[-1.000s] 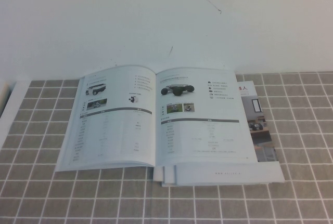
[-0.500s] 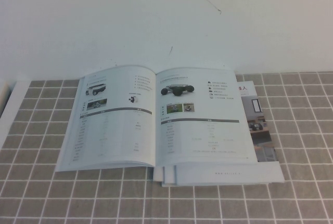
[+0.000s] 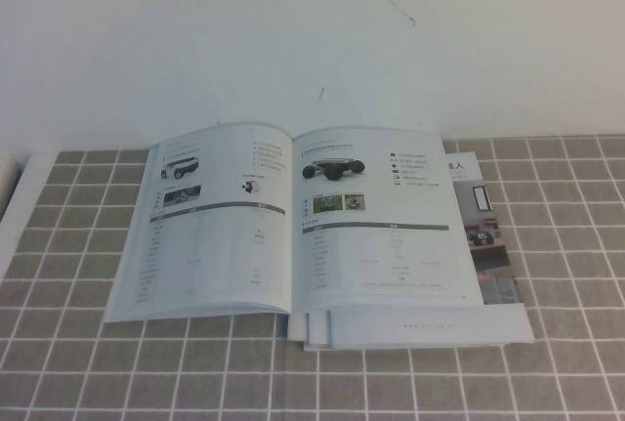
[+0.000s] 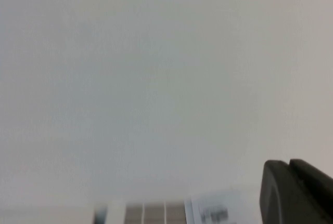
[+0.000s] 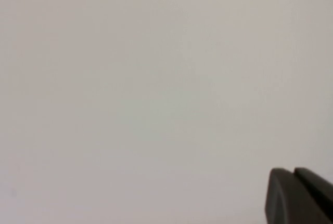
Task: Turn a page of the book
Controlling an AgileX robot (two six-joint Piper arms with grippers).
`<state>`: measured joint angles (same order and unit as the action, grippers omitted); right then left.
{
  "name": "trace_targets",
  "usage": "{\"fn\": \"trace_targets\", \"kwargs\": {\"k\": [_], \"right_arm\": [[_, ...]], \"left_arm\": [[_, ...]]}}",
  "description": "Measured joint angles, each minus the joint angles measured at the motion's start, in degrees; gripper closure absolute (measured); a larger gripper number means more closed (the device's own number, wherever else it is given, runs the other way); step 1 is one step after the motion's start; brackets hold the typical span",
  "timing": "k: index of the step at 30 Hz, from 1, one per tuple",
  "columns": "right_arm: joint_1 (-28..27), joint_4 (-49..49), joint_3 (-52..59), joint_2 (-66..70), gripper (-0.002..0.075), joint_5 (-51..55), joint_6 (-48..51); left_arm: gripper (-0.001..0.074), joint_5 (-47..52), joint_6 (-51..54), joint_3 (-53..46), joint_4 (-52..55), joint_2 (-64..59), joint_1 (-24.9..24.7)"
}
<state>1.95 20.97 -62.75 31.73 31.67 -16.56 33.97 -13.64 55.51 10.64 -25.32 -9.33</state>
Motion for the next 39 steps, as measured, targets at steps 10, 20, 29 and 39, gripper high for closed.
{"fn": "trace_targets", "kwargs": {"k": [10,20,29,39], "right_arm": [[1.90,-8.36,0.00,12.94,0.0729,16.78,6.25],[3.20,-32.70,0.00,25.48,0.0729,17.02,29.25],[7.09,-39.50,0.00,32.96,0.0729,17.15,36.10],[7.47,-40.64,4.19,37.22,0.0599,15.70,38.24]], "left_arm": [[0.0738,20.11,10.52,0.00,-4.96,-17.52,-7.45],[0.0738,12.62,27.17,0.00,-22.19,-30.30,-7.45],[0.0738,8.00,46.21,0.00,-37.82,-38.92,-7.45],[0.0738,-0.96,53.82,0.00,-42.88,-51.57,-7.45]]}}
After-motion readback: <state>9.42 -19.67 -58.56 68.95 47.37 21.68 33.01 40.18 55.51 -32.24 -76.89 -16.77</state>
